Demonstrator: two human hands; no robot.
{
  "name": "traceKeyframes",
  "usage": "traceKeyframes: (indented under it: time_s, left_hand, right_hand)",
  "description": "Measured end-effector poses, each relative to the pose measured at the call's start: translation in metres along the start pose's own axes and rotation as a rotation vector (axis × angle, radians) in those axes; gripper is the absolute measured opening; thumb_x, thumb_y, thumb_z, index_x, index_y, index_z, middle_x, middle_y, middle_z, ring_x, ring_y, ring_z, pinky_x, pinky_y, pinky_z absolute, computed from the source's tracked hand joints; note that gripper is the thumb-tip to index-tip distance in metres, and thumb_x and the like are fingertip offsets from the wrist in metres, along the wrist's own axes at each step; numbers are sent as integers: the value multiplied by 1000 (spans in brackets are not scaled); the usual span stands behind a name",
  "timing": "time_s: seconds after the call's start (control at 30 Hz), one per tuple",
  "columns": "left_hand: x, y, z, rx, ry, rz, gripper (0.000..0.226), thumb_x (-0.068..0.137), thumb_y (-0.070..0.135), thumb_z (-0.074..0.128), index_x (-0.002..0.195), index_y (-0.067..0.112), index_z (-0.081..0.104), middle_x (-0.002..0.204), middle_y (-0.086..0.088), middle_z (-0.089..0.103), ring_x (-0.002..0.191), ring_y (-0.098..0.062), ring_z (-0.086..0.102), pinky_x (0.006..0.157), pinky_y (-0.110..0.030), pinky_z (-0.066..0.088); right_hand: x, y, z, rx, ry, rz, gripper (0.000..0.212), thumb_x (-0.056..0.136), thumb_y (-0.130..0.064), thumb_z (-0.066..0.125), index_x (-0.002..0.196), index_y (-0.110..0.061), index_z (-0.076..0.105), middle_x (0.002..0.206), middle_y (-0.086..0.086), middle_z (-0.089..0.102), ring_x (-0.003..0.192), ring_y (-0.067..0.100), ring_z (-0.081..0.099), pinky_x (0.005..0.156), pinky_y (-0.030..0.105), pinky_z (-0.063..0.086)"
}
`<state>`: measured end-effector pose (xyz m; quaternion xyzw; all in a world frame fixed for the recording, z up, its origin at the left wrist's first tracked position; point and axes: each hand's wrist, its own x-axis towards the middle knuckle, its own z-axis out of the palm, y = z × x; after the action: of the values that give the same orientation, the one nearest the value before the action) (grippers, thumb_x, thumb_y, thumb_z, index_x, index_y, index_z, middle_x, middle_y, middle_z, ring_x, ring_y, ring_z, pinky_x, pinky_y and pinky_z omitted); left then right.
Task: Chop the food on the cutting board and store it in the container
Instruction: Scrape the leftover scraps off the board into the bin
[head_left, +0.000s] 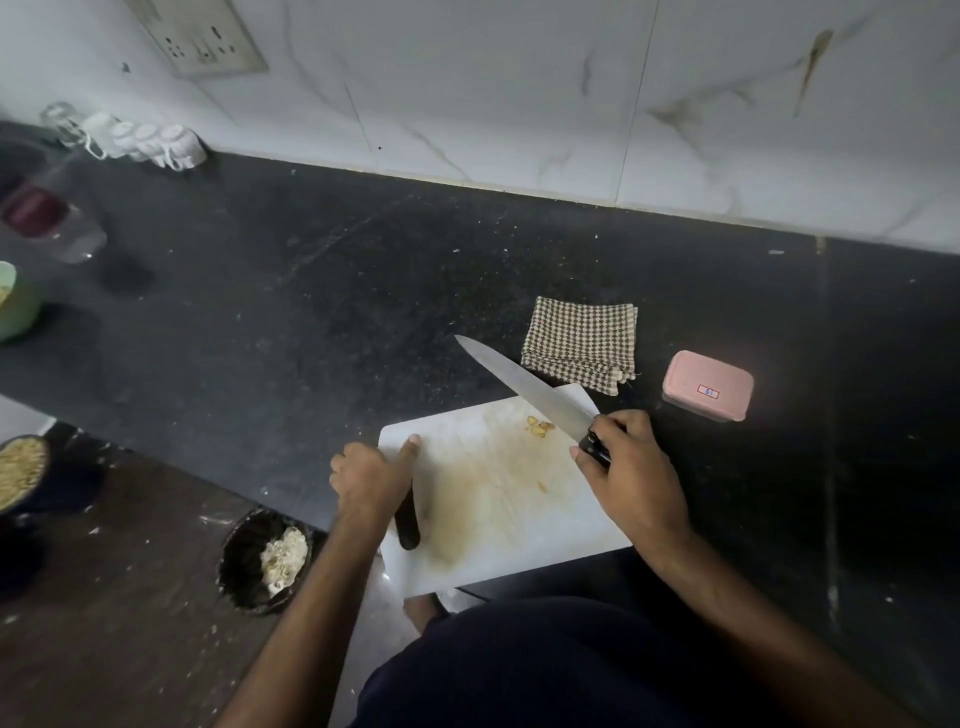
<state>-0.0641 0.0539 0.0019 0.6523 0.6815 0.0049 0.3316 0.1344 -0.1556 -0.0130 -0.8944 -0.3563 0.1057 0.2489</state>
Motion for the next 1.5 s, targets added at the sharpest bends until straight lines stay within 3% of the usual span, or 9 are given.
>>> traceKeyframes:
  time_s: [0.2,0.33,0.5,0.63,0.83,1.07,1.2,1.43,1.5]
  left_hand:
    - [-13,-22,-8,-433,0,14,43,95,50,67,110,15,47,102,-8,68,82,-21,67,62,-36,53]
    - [-22,-39,-18,-684,-68,42,36,98,40,67,97,5,59,77,-16,70,51,-24,61,45,-35,50]
    - [-13,-72,-29,-845,-4,-42,35,100,38,64,85,6,64,70,-9,68,48,-21,59,44,-30,42]
    - [-1,-103,-43,-931,67,-100,37,101,39,63,80,9,62,67,-7,66,47,-20,53,41,-28,37]
    - [27,-155,-77,-1013,148,-127,42,101,42,62,77,8,61,66,-11,62,49,-24,51,38,-26,33]
    - [44,-237,-136,-1140,285,-207,39,104,37,58,82,6,59,61,-4,61,41,-16,51,33,-21,29]
    - [51,-288,-171,-1200,378,-282,39,105,36,56,74,12,57,56,1,59,40,-12,48,33,-19,28]
    - [57,-388,-197,-1281,528,-434,40,104,44,54,82,11,59,68,-4,59,48,-17,45,33,-22,29]
    - [55,-412,-196,-1307,585,-493,40,104,45,55,82,11,58,69,-4,59,47,-16,45,33,-22,30]
  right_hand:
    - [5,-4,2,61,-17,14,38,94,-39,68,124,-15,64,126,1,51,104,16,62,81,20,49]
    - [8,-15,7,80,-49,-24,40,94,-38,69,126,-15,62,125,1,51,102,18,62,80,26,53]
    - [7,-47,17,63,-99,-207,24,95,-29,68,112,-13,63,119,-7,43,88,9,59,74,26,58]
    - [1,-86,34,35,-145,-354,18,97,-23,64,111,-12,61,117,-9,39,81,3,54,67,16,52]
    - [-2,-156,72,-2,-217,-464,17,102,-25,55,111,-12,58,113,-7,41,77,10,58,63,28,56]
    - [-8,-259,128,-6,-340,-621,18,105,-27,48,115,-14,55,109,-7,40,78,12,57,65,34,57]
    - [-14,-317,170,-1,-420,-711,19,105,-27,48,118,-16,54,108,-8,40,76,11,55,65,34,56]
    - [-41,-399,235,-16,-532,-867,18,104,-23,53,120,-15,56,105,-8,39,80,7,53,69,22,54]
    - [-50,-415,253,3,-614,-890,21,104,-22,52,123,-13,55,107,-7,39,81,8,53,70,24,56]
